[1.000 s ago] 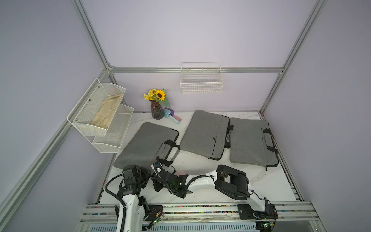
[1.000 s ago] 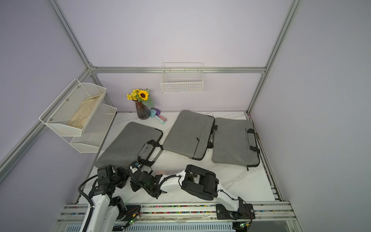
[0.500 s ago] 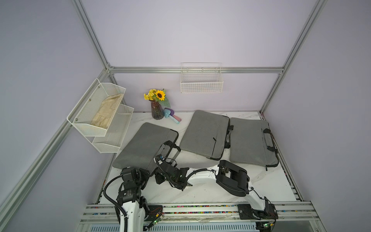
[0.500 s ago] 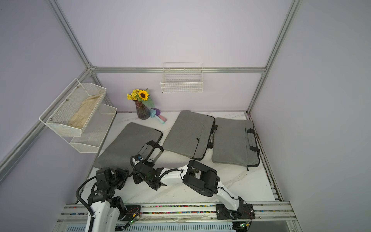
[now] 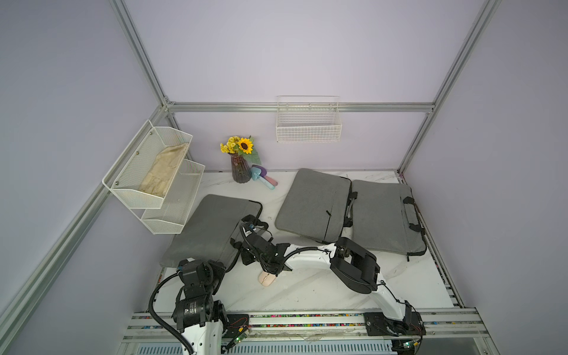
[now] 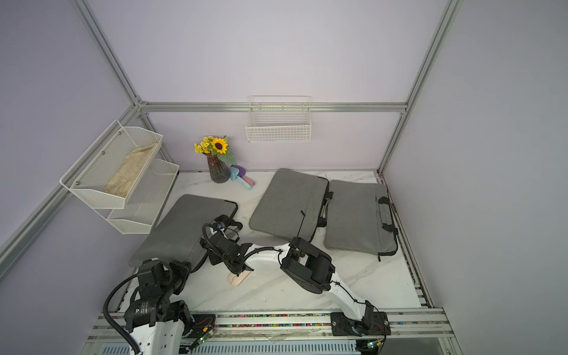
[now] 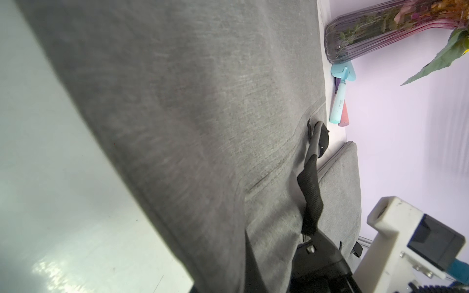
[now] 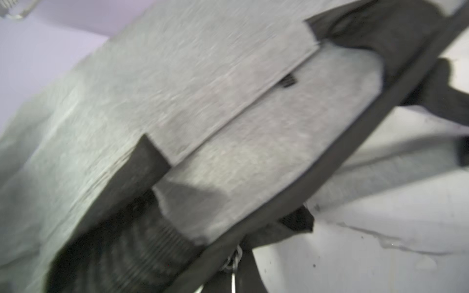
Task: Put the mouse into the laptop bag
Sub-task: Unzip the zipper on the zippered laptop bag.
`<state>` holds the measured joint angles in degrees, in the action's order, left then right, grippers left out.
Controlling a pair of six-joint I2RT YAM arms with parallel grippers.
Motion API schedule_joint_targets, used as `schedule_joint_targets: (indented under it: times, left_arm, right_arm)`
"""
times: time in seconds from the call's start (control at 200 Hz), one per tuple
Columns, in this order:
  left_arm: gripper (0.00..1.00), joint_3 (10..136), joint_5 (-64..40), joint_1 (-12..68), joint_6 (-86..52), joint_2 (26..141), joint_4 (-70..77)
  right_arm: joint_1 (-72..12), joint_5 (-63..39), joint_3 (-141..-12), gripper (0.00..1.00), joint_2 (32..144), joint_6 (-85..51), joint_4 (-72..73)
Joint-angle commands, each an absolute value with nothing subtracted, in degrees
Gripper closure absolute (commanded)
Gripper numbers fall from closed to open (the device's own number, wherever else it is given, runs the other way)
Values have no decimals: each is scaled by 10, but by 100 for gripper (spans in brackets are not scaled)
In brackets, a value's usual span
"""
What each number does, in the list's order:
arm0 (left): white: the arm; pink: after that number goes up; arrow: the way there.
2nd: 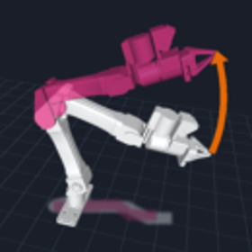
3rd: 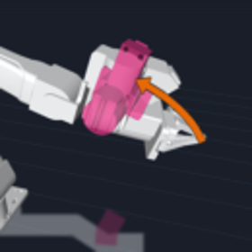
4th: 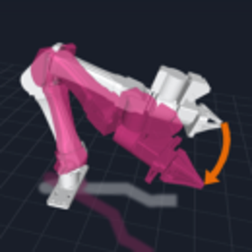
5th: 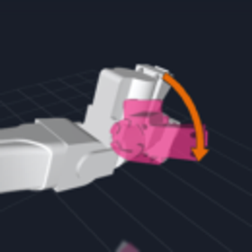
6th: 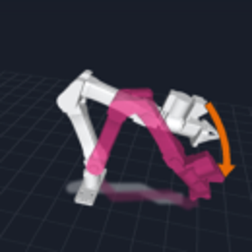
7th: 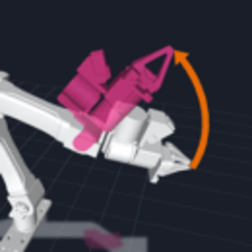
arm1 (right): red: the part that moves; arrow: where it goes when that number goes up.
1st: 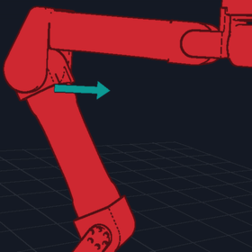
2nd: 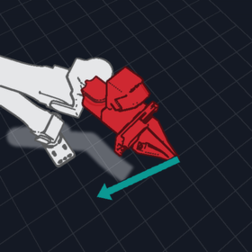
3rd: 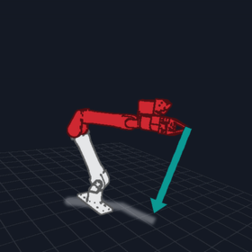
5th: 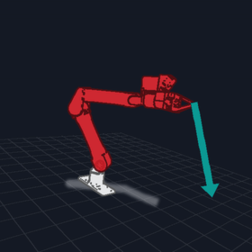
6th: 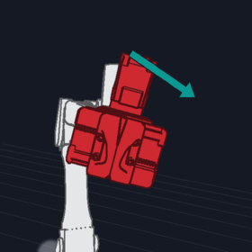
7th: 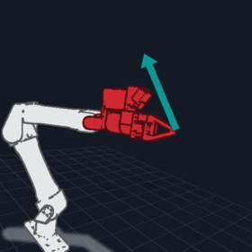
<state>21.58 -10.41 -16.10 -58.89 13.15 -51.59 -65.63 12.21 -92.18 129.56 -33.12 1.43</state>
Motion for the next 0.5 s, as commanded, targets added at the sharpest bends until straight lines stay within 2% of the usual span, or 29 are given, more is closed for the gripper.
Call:
schedule_joint_targets:
  times: [0.0, 0.385, 0.495]
  left_arm:
    - [100, 275, -99, -160, -567, 139, -573]
    - [100, 269, -71, -160, -565, 172, -548]
    - [100, 262, -63, -160, -567, 180, -532]
  right_arm:
    - [-605, 224, -930, 100, 1301, -333, 0]
    - [-605, 214, -828, 100, 1186, -365, 4]
    - [-602, 251, -816, 100, 1179, -375, -20]
